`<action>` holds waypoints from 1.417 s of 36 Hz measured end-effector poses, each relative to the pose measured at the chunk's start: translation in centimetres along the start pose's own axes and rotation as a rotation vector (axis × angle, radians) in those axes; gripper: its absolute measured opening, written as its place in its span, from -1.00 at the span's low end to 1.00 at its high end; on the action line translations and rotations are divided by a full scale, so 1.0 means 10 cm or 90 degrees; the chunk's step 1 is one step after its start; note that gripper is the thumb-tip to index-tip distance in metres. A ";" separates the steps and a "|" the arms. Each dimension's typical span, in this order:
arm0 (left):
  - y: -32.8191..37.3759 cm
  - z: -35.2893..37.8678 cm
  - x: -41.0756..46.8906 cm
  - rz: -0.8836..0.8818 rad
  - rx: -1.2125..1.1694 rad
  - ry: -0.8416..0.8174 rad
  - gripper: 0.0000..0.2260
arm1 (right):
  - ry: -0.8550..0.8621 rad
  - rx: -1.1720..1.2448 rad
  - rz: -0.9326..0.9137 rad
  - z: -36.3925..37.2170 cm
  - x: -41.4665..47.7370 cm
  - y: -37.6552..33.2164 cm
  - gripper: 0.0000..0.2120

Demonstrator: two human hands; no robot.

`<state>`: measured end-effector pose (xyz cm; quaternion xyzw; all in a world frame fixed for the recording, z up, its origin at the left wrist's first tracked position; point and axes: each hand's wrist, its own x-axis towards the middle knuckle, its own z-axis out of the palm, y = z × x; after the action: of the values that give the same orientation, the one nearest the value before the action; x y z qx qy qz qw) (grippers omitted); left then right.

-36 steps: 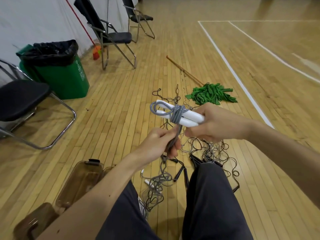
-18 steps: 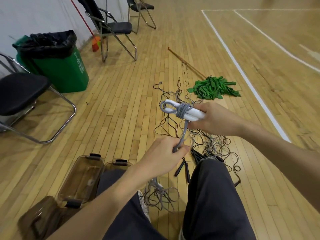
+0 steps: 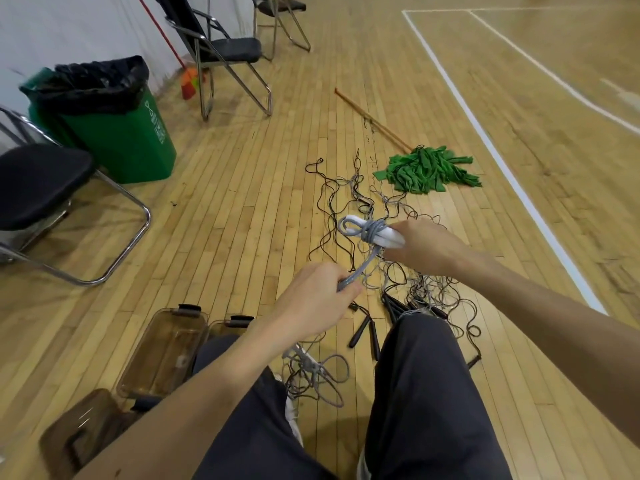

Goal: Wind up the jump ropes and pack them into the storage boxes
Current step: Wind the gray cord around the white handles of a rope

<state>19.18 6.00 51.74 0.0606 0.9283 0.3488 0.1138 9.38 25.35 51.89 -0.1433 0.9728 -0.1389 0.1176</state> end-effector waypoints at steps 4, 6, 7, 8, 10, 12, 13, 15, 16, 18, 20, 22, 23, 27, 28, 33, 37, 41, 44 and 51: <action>0.07 -0.10 0.03 0.026 0.093 0.028 -0.61 | -0.064 -0.039 0.031 0.05 0.02 0.00 -0.77; 0.10 -0.15 0.04 0.050 0.143 0.037 -0.63 | -0.106 -0.042 0.040 0.07 0.02 -0.02 -0.77; 0.11 -0.18 0.05 0.069 0.170 0.038 -0.65 | -0.130 -0.034 0.048 0.09 0.01 -0.03 -0.79; 0.12 -0.21 0.05 0.090 0.198 0.038 -0.67 | -0.156 -0.027 0.055 0.10 0.00 -0.04 -0.79; 0.13 -0.26 0.06 0.127 0.235 0.033 -0.71 | -0.216 -0.015 0.070 0.13 -0.02 -0.04 -0.77; 0.11 -0.29 0.08 0.153 0.251 0.030 -0.73 | -0.280 -0.005 0.070 0.15 -0.06 -0.05 -0.72; 0.10 -0.31 0.09 0.167 0.252 0.031 -0.72 | -0.310 -0.006 0.069 0.16 -0.09 -0.06 -0.68; 0.08 -0.34 0.10 0.187 0.236 0.031 -0.71 | -0.356 -0.015 0.069 0.14 -0.16 -0.09 -0.64; 0.07 -0.36 0.10 0.190 0.222 0.028 -0.70 | -0.371 -0.021 0.068 0.14 -0.20 -0.10 -0.64; 0.07 -0.37 0.11 0.194 0.200 0.023 -0.70 | -0.392 -0.031 0.060 0.12 -0.26 -0.14 -0.64; 0.08 -0.37 0.11 0.197 0.182 0.022 -0.71 | -0.412 -0.045 0.046 0.10 -0.32 -0.17 -0.68; 0.08 -0.37 0.12 0.198 0.158 0.025 -0.72 | -0.439 -0.056 0.027 0.08 -0.37 -0.21 -0.67; 0.09 -0.37 0.13 0.195 0.145 0.024 -0.73 | -0.452 -0.051 0.015 0.07 -0.39 -0.23 -0.66; 0.09 -0.41 0.15 0.161 0.075 0.028 -0.77 | -0.459 -0.012 -0.043 0.06 -0.49 -0.25 -0.65; 0.09 -0.43 0.16 0.146 0.052 0.030 -0.78 | -0.447 0.000 -0.056 0.07 -0.52 -0.25 -0.66; 0.06 -0.44 0.19 0.106 -0.053 0.001 -0.72 | -0.413 0.042 -0.106 0.11 -0.60 -0.26 -0.62; 0.06 -0.43 0.20 0.098 -0.132 -0.048 -0.72 | -0.400 0.037 -0.155 0.06 -0.68 -0.36 -0.70; 0.01 -0.42 0.19 0.069 -0.251 -0.101 -0.71 | -0.361 0.076 -0.184 0.00 -0.73 -0.42 -0.68; -0.07 -0.38 0.19 0.047 -0.327 -0.122 -0.80 | -0.322 0.112 -0.212 -0.05 -0.76 -0.43 -0.67; -0.17 -0.24 0.22 0.048 -0.428 -0.142 -0.88 | -0.260 0.217 -0.244 -0.12 -0.76 -0.42 -0.72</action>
<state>16.39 3.62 51.97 0.0919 0.7408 0.6299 0.2146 17.20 24.11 55.73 -0.3271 0.8472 -0.2873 0.3046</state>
